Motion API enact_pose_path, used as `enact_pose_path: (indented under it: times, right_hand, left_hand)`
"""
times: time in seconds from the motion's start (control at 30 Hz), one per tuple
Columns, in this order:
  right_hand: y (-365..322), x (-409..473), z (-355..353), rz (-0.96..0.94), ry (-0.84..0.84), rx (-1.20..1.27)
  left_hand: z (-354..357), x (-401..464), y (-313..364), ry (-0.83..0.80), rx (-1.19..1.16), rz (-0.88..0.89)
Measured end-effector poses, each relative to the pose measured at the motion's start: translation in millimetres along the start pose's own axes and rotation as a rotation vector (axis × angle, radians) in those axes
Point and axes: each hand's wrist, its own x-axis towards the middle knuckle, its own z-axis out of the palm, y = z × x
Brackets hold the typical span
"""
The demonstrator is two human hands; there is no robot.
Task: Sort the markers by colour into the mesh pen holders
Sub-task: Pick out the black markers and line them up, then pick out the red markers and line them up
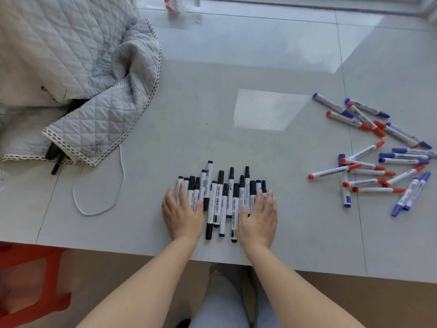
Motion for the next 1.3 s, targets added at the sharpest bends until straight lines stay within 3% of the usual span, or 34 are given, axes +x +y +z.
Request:
enact_pose_path:
  times: [0.17, 0.43, 0.57, 0.87, 1.03, 1.3]
  right_hand:
    - [26, 1, -34, 0.003, 0.009, 0.067]
    - [116, 21, -107, 0.121, 0.194, 0.111]
    - [173, 45, -144, 0.134, 0.232, 0.016]
    - [248, 122, -187, -0.104, 0.143, -0.136]
    - [256, 148, -186, 0.055, 0.002, 0.051]
    - [261, 162, -187, -0.165, -0.046, -0.15]
  left_hand:
    - [-16, -4, 31, 0.079, -0.117, 0.133]
    - [0, -18, 125, -0.146, -0.151, 0.381]
    - [25, -35, 182, -0.246, -0.144, 0.446]
    - [89, -47, 287, -0.258, -0.048, 0.413]
    - [118, -48, 317, -0.217, 0.132, 0.459]
    - [145, -59, 340, -0.139, 0.294, 0.481]
